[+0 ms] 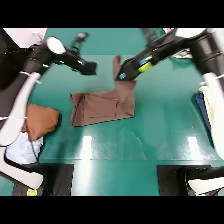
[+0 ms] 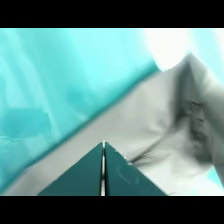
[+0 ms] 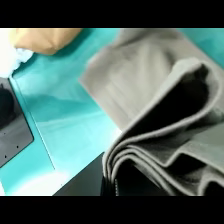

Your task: Fold the shirts.

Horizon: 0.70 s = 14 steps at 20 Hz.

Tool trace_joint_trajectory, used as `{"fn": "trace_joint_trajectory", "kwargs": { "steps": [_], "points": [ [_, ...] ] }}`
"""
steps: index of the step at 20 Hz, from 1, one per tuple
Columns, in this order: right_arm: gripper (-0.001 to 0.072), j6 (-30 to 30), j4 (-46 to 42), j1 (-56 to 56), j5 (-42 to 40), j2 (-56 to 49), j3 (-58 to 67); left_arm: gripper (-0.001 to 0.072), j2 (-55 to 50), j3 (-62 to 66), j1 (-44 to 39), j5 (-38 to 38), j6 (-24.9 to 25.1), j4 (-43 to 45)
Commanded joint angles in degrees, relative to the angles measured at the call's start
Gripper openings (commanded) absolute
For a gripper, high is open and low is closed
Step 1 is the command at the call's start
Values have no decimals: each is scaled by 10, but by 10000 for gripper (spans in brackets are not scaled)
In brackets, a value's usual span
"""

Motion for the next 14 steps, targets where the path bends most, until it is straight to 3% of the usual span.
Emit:
{"fn": "trace_joint_trajectory", "kwargs": {
  "steps": [1,3,4,5,6,8,10,11,14],
  "points": [
    [22,-41,2,97,-103,-64,0,24,77,0,90,-36,6,21],
    [25,-105,33,140,-151,-110,0,24,107,0,119,-41,5,21],
    [170,-135,56,156,-184,-131,0,24,120,0,130,-43,5,21],
    [483,-141,80,169,-220,-147,0,24,129,0,136,-44,5,21],
    [667,-141,101,175,-245,-154,1,24,135,0,138,-46,6,21],
    [671,-140,82,168,-245,-145,1,24,141,0,138,-52,6,21],
    [640,-81,-22,136,-179,-118,1,24,142,0,138,-65,6,19],
    [562,-52,-89,112,-125,-102,-2,24,142,0,138,-76,7,20],
    [562,-31,-173,23,-43,-50,-80,24,142,-2,132,-94,21,19]
  ]
}}
